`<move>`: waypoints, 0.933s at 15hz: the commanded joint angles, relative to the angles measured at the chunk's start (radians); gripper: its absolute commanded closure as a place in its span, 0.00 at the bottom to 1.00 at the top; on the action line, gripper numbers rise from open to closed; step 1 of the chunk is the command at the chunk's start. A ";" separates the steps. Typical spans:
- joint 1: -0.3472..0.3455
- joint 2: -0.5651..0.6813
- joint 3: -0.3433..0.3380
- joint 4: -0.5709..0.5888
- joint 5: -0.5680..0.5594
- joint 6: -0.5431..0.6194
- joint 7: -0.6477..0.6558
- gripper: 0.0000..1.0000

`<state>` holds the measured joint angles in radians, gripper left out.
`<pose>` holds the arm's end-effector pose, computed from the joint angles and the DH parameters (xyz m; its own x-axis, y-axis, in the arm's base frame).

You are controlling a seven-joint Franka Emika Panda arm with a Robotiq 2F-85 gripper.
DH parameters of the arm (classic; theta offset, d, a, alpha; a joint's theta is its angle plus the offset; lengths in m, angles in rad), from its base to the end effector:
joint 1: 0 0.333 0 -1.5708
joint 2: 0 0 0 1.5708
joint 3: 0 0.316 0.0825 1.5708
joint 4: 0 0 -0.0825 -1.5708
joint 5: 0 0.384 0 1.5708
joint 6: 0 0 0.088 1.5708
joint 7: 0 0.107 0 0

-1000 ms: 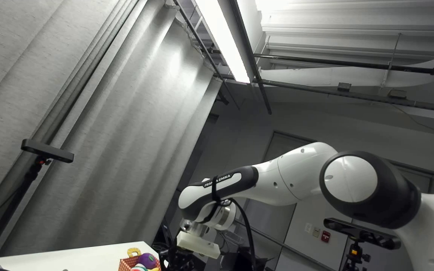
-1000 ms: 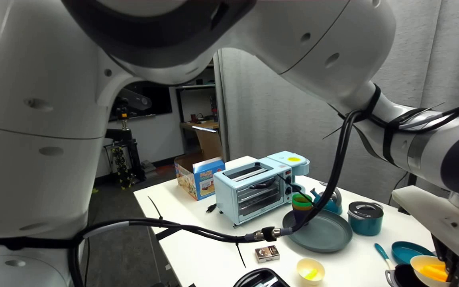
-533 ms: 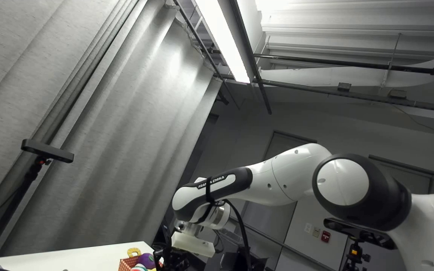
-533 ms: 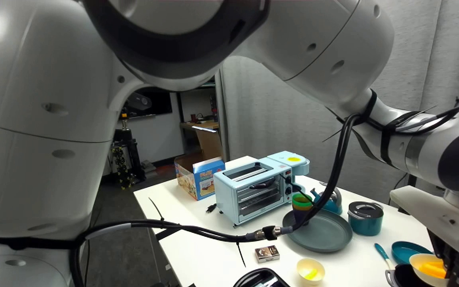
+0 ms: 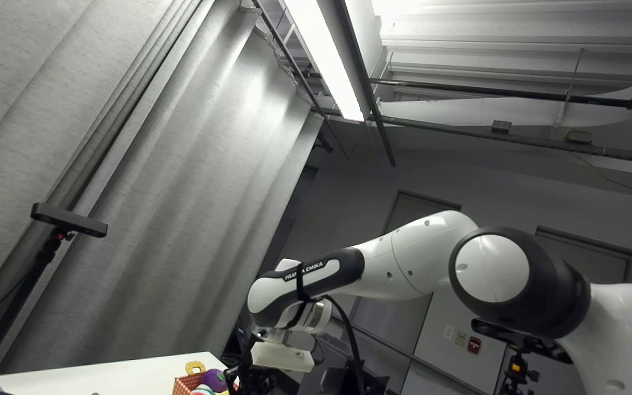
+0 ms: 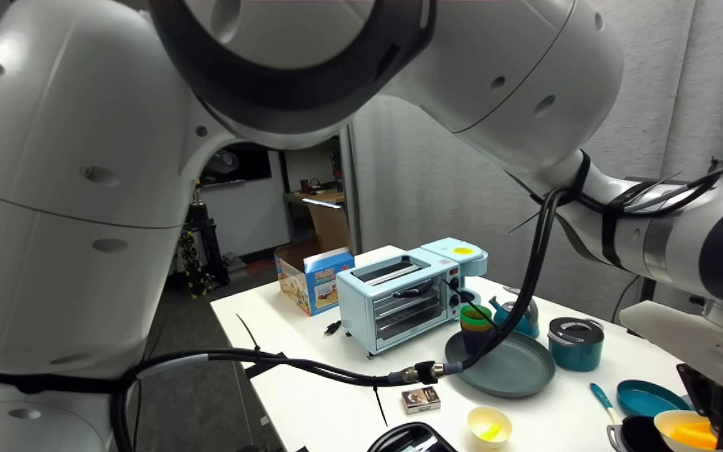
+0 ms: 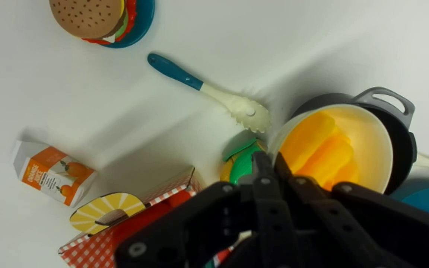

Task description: Put the things in the white bowl in the pot

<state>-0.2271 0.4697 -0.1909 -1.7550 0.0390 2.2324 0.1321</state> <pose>0.6087 -0.2568 0.3079 0.8511 -0.5245 0.0238 -0.5250 -0.8495 0.0521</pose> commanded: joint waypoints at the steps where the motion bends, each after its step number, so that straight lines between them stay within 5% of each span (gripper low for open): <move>1: -0.002 0.019 -0.002 0.048 -0.029 -0.046 -0.048 0.99; 14: -0.004 0.005 0.013 0.011 0.008 -0.003 -0.074 0.96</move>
<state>-0.2298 0.4738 -0.1791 -1.7472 0.0474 2.2320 0.0584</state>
